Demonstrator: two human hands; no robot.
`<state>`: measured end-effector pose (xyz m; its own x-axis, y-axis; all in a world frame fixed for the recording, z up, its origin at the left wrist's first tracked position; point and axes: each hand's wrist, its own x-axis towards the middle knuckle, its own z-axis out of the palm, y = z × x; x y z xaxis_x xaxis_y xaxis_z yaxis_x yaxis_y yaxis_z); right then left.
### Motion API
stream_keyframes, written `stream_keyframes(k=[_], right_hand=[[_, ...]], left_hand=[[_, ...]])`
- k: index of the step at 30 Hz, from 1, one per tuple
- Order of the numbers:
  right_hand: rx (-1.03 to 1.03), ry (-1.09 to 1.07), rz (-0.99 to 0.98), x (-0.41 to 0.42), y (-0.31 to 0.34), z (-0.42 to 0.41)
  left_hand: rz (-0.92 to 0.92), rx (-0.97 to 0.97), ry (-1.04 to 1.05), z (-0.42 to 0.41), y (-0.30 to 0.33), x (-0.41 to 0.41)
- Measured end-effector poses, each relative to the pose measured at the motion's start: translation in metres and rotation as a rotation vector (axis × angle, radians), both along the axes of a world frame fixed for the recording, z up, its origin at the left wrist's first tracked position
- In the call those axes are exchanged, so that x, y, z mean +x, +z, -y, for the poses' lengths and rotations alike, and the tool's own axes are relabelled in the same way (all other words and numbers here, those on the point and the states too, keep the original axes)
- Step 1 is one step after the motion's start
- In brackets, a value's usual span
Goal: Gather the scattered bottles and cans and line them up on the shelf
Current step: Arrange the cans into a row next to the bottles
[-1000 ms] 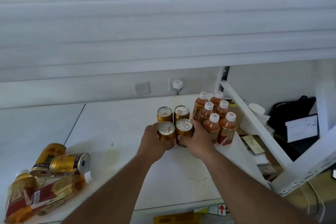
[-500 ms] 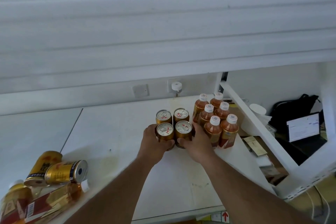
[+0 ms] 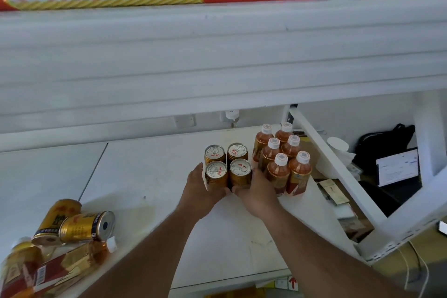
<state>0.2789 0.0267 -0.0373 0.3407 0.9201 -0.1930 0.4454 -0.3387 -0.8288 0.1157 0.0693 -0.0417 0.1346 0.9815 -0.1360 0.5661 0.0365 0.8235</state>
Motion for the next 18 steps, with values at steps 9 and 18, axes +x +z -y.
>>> stream_keyframes(k=[9,18], right_hand=[[0.092,0.251,0.505,-0.025,0.039,0.051],[-0.103,0.628,0.785,-0.034,0.077,0.085]], left_hand=[[-0.630,0.096,-0.238,0.037,0.036,-0.030],[-0.786,0.105,-0.216,0.102,0.069,-0.040]])
